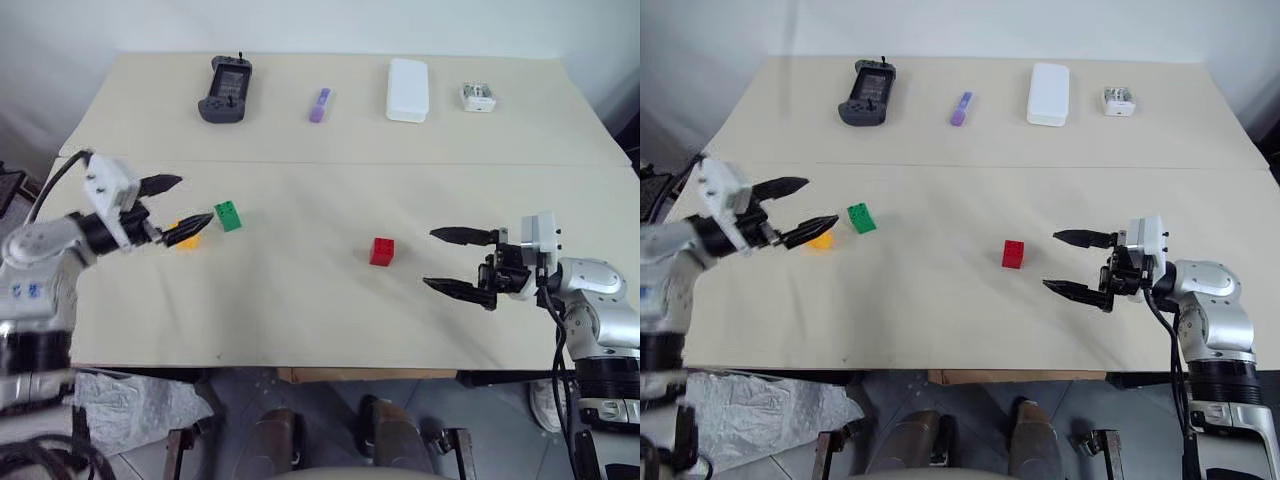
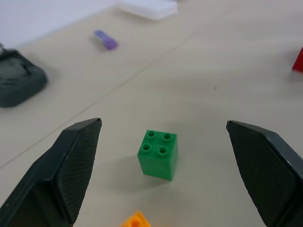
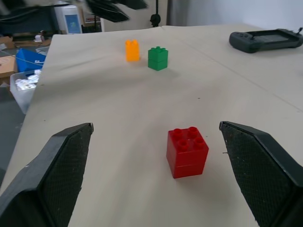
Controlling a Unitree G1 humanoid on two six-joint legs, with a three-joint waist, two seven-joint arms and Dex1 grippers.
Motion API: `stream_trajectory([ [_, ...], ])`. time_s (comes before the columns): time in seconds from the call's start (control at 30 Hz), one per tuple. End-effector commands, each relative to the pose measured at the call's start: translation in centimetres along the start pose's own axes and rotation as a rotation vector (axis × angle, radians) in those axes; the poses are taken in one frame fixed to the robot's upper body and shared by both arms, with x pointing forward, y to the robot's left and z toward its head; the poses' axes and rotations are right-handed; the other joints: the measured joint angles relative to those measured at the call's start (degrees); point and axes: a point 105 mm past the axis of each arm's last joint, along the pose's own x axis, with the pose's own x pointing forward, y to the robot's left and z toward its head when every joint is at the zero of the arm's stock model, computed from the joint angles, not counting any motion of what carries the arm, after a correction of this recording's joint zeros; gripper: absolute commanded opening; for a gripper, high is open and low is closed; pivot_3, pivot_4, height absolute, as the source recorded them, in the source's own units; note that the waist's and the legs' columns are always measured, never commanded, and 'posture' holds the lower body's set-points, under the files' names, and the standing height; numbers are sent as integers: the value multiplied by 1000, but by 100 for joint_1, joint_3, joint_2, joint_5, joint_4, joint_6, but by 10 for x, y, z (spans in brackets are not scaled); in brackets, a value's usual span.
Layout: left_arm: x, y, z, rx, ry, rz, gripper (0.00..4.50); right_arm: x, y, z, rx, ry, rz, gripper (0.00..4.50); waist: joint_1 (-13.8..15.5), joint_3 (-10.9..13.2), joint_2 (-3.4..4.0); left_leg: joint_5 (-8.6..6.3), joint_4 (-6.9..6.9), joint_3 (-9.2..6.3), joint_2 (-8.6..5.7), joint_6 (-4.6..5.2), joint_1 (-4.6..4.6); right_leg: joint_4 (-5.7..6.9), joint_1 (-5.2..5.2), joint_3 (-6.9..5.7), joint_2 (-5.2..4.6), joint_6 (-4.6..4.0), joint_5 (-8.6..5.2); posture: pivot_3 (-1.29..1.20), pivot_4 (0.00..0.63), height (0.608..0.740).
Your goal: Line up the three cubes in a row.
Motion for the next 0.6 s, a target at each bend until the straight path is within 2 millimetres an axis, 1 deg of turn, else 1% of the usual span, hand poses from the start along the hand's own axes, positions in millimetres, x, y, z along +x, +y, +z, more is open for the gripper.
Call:
stream_trajectory([
  [0.03,13,8,-4,23,75,-95,4500,0,3,12,-35,-11,6,4475,2,4,-7,0,0,10,-2,0,-3,-2,0,-3,0,0,0,0,150,740],
  [0.17,28,16,-6,23,133,-130,4500,1,6,14,-38,-9,-5,4475,2,8,-16,1,1,48,-3,3,-7,-3,-1,-13,0,1,0,0,150,740],
  [0.23,36,15,-8,19,180,-168,4500,2,8,15,-35,-10,-13,4475,5,13,-23,1,1,50,-3,4,-7,-2,-1,-14,0,2,0,0,150,740],
  [0.37,41,9,-16,12,257,-237,4500,1,12,14,-27,-1,-17,4475,9,14,-26,2,3,55,-1,5,-7,-2,-2,-13,-1,4,2,0,150,740],
  [0.47,44,10,-20,-2,298,-228,4500,-1,13,14,-28,7,-23,4475,8,16,-29,2,3,56,1,5,-7,-1,-3,-13,0,4,1,0,150,740],
  [0.57,45,11,-23,6,318,-216,3913,-2,13,13,-34,13,-30,4500,8,17,-31,2,6,57,1,6,-8,0,-4,-13,-1,6,2,0,150,740],
  [0.6,46,11,-23,13,318,-218,3611,-3,13,13,-34,13,-32,4500,8,17,-32,2,6,56,2,6,-8,0,-4,-12,-2,6,2,0,150,740],
])
